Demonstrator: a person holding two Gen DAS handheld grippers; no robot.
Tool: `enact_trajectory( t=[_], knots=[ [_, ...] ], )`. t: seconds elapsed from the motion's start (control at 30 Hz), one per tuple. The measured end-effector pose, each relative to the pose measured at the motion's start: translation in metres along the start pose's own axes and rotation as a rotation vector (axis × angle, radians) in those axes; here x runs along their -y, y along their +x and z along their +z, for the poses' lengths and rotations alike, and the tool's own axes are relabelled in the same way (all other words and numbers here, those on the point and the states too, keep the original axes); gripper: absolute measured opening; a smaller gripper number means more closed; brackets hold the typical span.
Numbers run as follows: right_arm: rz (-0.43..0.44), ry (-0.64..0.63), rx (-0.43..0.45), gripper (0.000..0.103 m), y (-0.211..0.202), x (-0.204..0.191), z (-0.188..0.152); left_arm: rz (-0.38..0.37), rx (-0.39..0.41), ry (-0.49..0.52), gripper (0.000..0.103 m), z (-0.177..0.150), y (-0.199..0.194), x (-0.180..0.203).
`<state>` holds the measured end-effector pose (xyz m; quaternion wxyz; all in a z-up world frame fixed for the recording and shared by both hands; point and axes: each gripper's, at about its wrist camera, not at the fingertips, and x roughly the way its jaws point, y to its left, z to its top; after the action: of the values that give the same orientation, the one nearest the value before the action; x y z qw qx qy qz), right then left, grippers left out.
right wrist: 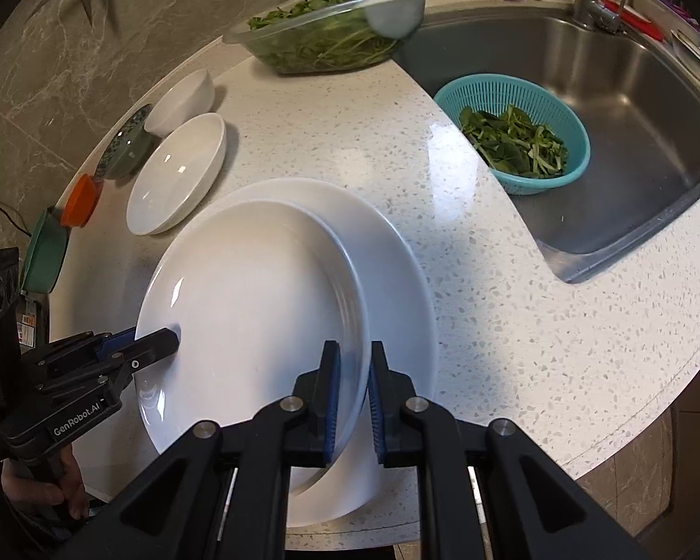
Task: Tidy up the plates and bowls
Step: 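Carry the second plate and lower it onto the first plate, open, then close both grippers on the rim of the white deep dish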
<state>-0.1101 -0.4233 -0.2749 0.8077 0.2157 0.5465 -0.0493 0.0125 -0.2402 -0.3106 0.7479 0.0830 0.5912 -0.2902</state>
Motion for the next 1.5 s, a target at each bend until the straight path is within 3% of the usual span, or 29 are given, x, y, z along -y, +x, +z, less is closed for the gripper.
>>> enact_trajectory(
  t=[0.27,0.57,0.77,1.0,1.27,1.5],
  knots=[
    [0.015,0.031,-0.018,0.015,0.006,0.008,0.0,0.028,-0.016,0.054,0.019,-0.001,0.0,0.011],
    [-0.004,0.011,0.002,0.029,0.003,0.002,-0.005,-0.022,-0.022,0.0,0.02,-0.007,-0.006,0.0],
    [-0.019,0.027,0.02,0.029,-0.002,0.005,-0.006,-0.044,0.013,-0.025,0.021,-0.01,-0.02,-0.012],
    [-0.036,0.011,0.063,0.029,-0.016,-0.003,0.002,-0.008,0.102,-0.086,0.021,-0.006,-0.05,-0.039],
    [0.033,-0.051,0.092,0.031,-0.007,-0.047,0.054,0.034,0.154,-0.255,0.021,0.02,-0.075,-0.111],
    [0.107,-0.088,0.058,0.031,0.034,-0.096,0.111,0.052,0.162,-0.305,0.021,0.057,-0.07,-0.147]
  ],
)
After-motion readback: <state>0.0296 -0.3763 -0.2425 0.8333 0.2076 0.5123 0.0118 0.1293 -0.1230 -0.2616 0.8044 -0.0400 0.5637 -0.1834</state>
